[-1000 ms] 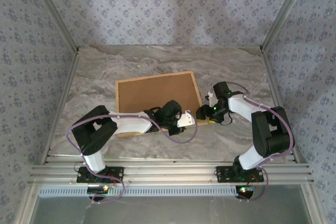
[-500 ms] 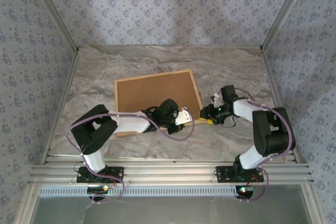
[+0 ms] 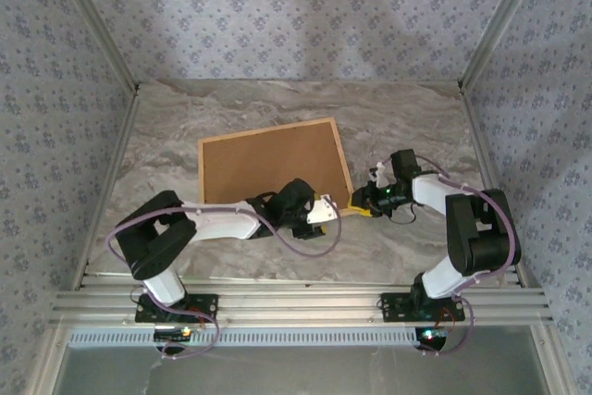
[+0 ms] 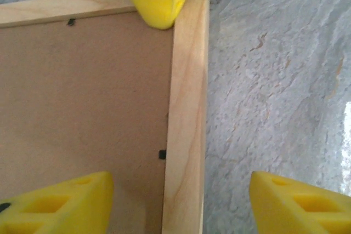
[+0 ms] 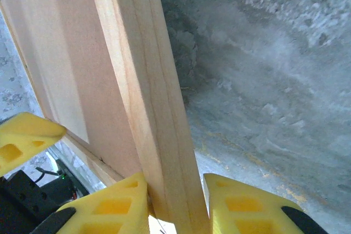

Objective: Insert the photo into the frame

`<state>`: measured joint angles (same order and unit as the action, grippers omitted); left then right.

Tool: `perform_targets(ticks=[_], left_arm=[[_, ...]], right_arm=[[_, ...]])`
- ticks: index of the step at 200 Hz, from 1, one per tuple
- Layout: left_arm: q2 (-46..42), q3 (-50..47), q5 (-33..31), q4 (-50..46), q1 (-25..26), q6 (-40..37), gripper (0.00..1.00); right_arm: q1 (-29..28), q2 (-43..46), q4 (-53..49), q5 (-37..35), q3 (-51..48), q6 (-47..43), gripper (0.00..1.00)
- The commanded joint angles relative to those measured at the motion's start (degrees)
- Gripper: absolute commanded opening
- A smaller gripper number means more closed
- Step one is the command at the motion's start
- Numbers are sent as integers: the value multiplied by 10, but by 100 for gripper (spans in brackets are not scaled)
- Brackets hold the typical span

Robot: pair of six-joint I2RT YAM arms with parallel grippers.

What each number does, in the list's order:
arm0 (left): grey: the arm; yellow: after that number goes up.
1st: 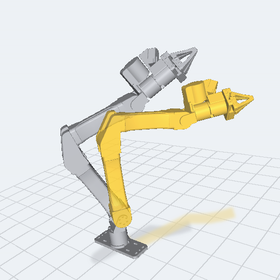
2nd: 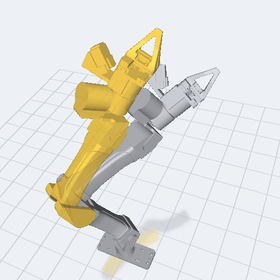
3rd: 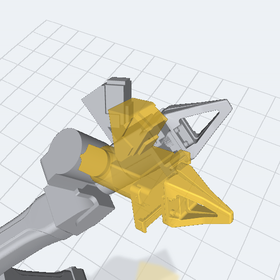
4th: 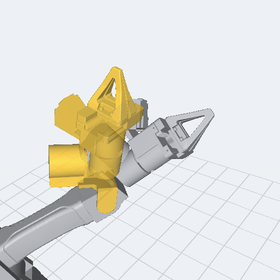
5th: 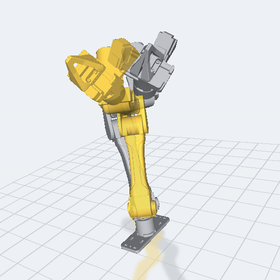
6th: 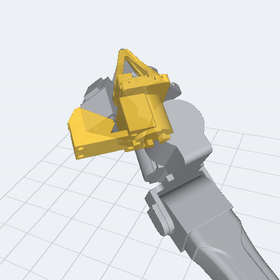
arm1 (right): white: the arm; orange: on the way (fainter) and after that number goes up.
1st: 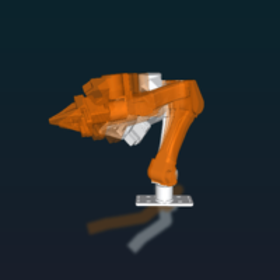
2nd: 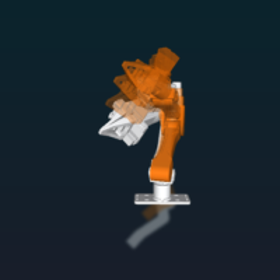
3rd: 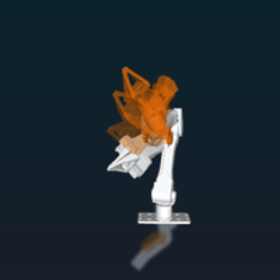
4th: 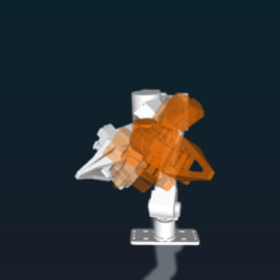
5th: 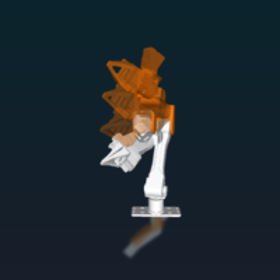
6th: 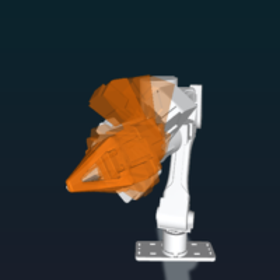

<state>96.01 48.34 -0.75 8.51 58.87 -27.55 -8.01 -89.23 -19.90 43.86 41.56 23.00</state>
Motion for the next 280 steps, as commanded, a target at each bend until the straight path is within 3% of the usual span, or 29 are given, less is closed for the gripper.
perform_targets(ticks=[1,52,144,189,250,280], left_arm=[[-20,-17,-110,-18,24,-76,76],[-8,-21,-208,-26,58,-133,76],[15,-29,-308,6,87,-188,63],[-3,-37,-316,9,89,-203,49],[-56,-41,-311,-3,85,-214,21],[-117,-38,-276,-50,66,-186,13]], right_arm=[[-3,16,-31,40,26,16,27],[-3,23,-54,62,38,30,26],[-1,23,-71,83,41,34,25],[-2,22,-75,87,46,35,25],[1,36,-87,81,60,24,30],[11,68,-73,81,66,40,38]])
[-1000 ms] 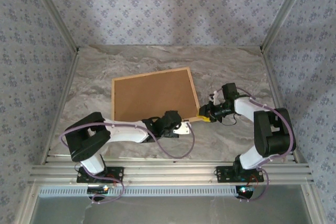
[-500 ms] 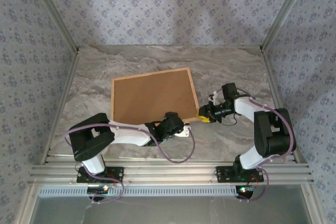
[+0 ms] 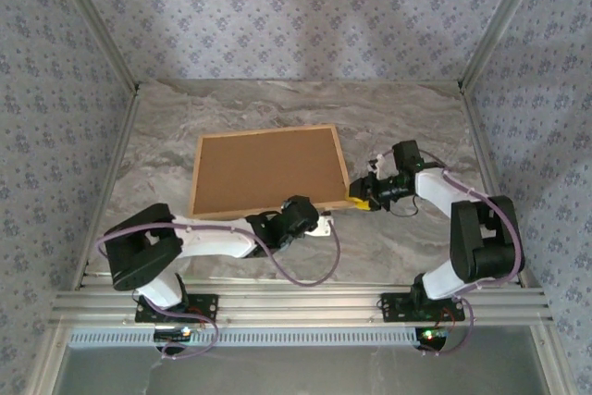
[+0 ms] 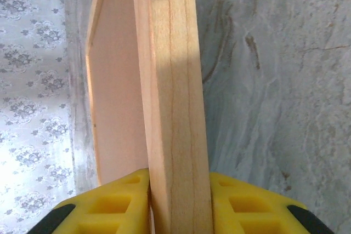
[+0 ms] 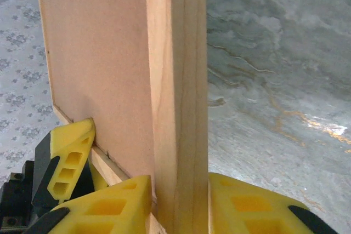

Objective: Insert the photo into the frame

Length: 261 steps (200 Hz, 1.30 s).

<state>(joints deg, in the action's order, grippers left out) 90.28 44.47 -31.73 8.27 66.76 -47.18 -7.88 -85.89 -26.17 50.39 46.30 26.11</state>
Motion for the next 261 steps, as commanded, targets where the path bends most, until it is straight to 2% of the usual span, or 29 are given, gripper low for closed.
perform_targets(ticks=[1,11,23,58,95,124,164,195,261], left_arm=[[-62,1,35,-49,-14,11,13],[-85,4,44,-71,-23,14,10],[-114,9,52,-92,-32,18,0],[-196,22,98,-161,-69,22,0],[-267,69,203,-293,-133,3,0],[-300,107,270,-371,-193,-21,0],[-299,162,331,-430,-261,-46,0],[-291,202,356,-468,-300,-49,0],[-265,264,425,-536,-328,-58,0]], right_arm=[[10,36,-10,16,20,9,39],[17,55,-11,17,26,9,46],[25,82,6,23,33,12,55],[16,164,117,-8,54,32,64],[-51,215,153,-153,78,-101,64],[-122,225,190,-225,71,-223,67],[-161,222,186,-182,86,-378,69],[-195,210,102,-202,133,-493,68],[-261,171,19,-188,189,-625,75]])
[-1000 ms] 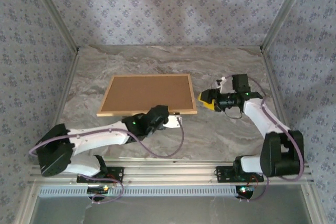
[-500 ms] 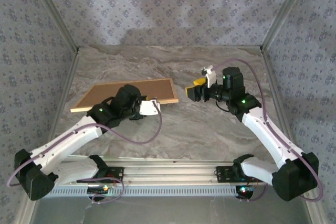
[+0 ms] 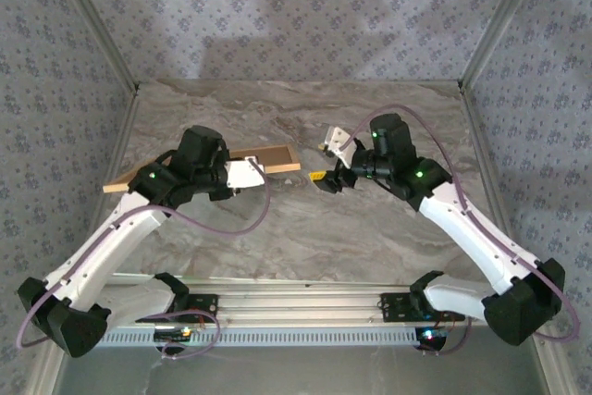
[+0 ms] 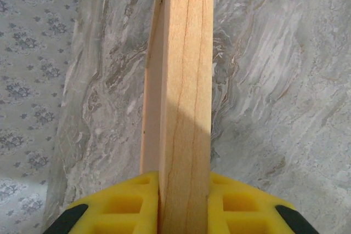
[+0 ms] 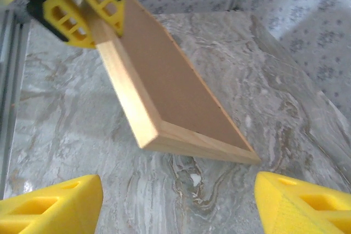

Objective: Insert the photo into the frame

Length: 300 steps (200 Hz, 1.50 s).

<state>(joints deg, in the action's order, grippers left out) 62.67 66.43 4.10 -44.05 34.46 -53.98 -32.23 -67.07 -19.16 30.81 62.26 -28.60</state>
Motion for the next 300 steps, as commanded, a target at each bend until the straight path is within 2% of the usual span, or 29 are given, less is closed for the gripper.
perform_targets(ticks=[1,55,92,109,153,202,223,245,261,272,300], left_arm=[[12,45,67,-13,-5,10,0],[14,47,97,-1,-6,14,0],[14,45,100,8,-6,14,0],[14,44,102,9,-6,14,0],[15,41,98,14,-6,15,0],[16,35,94,22,-6,27,0],[14,33,95,31,-6,36,0],[7,22,93,48,-5,46,15],[-3,14,89,81,-6,59,31],[-10,10,88,99,-6,70,47],[-40,-4,76,156,-6,101,68]], right_arm=[[-18,-18,-52,8,30,-80,75],[-42,-77,-34,-3,56,-132,77],[-53,-128,-33,-6,101,-158,71],[-63,-136,-24,-17,97,-171,65],[-70,-134,5,-37,71,-195,42],[-79,-124,-6,-39,66,-187,21],[-79,-109,7,-45,31,-176,14],[-80,-94,13,-50,26,-163,7],[-80,-85,17,-53,24,-149,4],[-80,-81,11,-54,28,-138,3],[-81,-69,7,-71,38,-106,1]])
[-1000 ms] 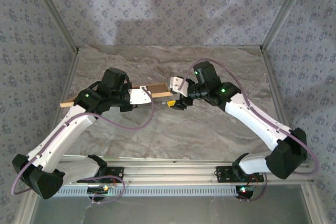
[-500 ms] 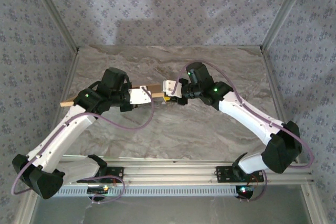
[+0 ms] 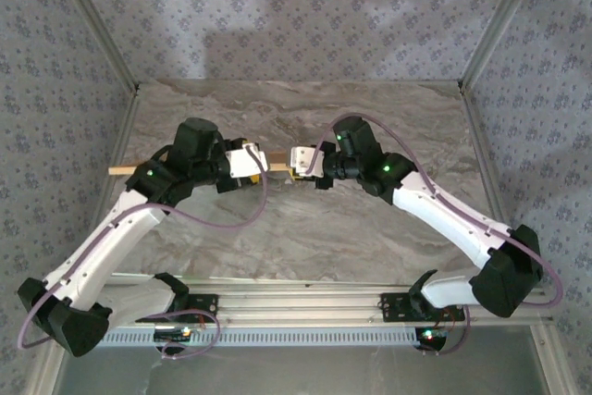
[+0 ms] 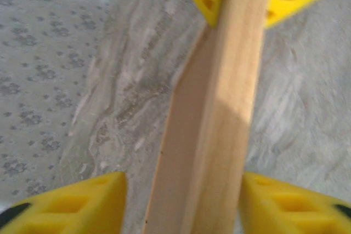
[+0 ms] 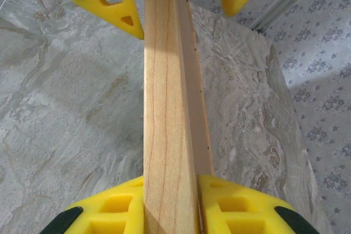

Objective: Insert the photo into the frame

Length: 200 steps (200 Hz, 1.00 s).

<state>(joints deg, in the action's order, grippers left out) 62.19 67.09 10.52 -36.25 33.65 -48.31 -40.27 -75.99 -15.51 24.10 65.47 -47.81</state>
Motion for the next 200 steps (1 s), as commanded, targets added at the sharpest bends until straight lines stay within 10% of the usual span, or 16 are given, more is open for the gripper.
perform_targets(ticks=[1,29,105,200], left_arm=[[-37,-11,12,82,2,46,69],[-67,-17,-8,130,2,75,89],[-78,28,-62,152,-13,317,95],[-105,-148,-54,260,-19,536,97]], right_arm=[[-1,20,-30,-6,7,88,1],[3,28,-37,-20,24,158,0],[118,8,-92,29,133,563,0],[310,62,121,73,-167,929,4]])
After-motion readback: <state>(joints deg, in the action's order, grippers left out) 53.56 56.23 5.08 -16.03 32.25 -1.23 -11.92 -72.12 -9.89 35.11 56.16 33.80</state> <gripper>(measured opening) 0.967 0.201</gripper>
